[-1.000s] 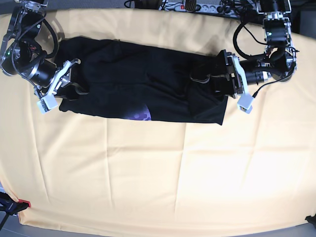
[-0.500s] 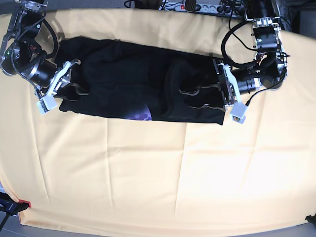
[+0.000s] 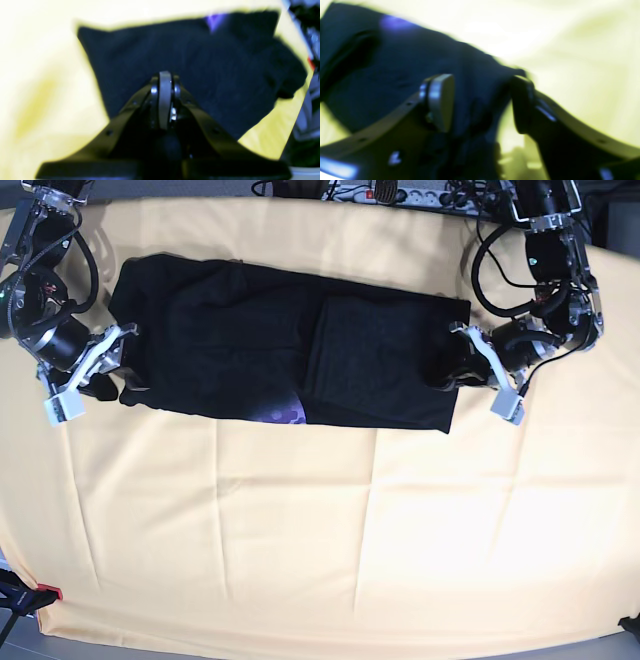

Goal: Fold the T-shirt properly
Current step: 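Fold the strip end with the left gripper toward the right gripper, then fold the strip end with the right gripper toward the middle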

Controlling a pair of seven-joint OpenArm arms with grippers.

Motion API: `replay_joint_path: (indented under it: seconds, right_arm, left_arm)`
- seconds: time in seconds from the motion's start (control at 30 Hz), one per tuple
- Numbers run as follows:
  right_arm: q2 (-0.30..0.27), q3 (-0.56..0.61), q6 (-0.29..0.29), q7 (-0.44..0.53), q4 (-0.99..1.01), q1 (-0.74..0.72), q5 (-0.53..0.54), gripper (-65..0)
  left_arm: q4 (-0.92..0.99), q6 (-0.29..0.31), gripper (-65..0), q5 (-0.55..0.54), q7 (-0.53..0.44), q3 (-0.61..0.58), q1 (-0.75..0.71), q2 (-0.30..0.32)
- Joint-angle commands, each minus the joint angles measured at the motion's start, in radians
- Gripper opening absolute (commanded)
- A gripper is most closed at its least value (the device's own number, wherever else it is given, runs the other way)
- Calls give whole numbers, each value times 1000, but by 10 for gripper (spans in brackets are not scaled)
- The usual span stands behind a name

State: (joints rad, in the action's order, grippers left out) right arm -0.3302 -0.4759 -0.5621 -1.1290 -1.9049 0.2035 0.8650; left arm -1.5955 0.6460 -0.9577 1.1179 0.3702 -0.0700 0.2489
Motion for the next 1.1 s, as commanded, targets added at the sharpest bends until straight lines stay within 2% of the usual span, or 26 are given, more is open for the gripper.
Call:
replay_joint_path:
  seconds: [0.0,0.13,0.23,0.37,0.53,0.67,0.77,0.9,1.0,1.07]
  right_arm:
    - [-16,-27,12,10,-18,4,-13,-223]
    - [-15,-84,73,11,-1,66,-50,-213]
    - [-14,-88,72,17,41,105,12,-213]
    - [6,-88,47,14,127,118,117,-213]
    - [39,-88,-14,3,265,113,251,-213]
    - [54,-87,-91,-101,338,101,448,-213]
    - [87,-86,-127,-165,340,101,531,-213]
    - [120,-50,-136,-156,340,101,537,-213]
    - [122,2,-136,-127,340,98,520,-219]
    - [122,26,-136,-121,340,85,500,-277]
  left_arm:
    - [6,8,-650,-18,-22,-10,12,15]
    - [50,8,-650,-18,-22,-37,13,26]
    - [49,8,-650,-19,-23,-37,15,32]
    - [49,8,-650,-26,-22,-37,14,57]
    - [49,-18,-650,-30,-19,-37,15,104]
    - [49,-18,-650,-48,-19,-37,15,122]
    - [49,-18,-650,-49,-19,-36,14,122]
    - [49,-18,-650,-57,-19,-36,14,122]
    - [49,-18,-650,-80,-19,-36,15,122]
    - [49,-18,-650,-95,-19,-36,15,122]
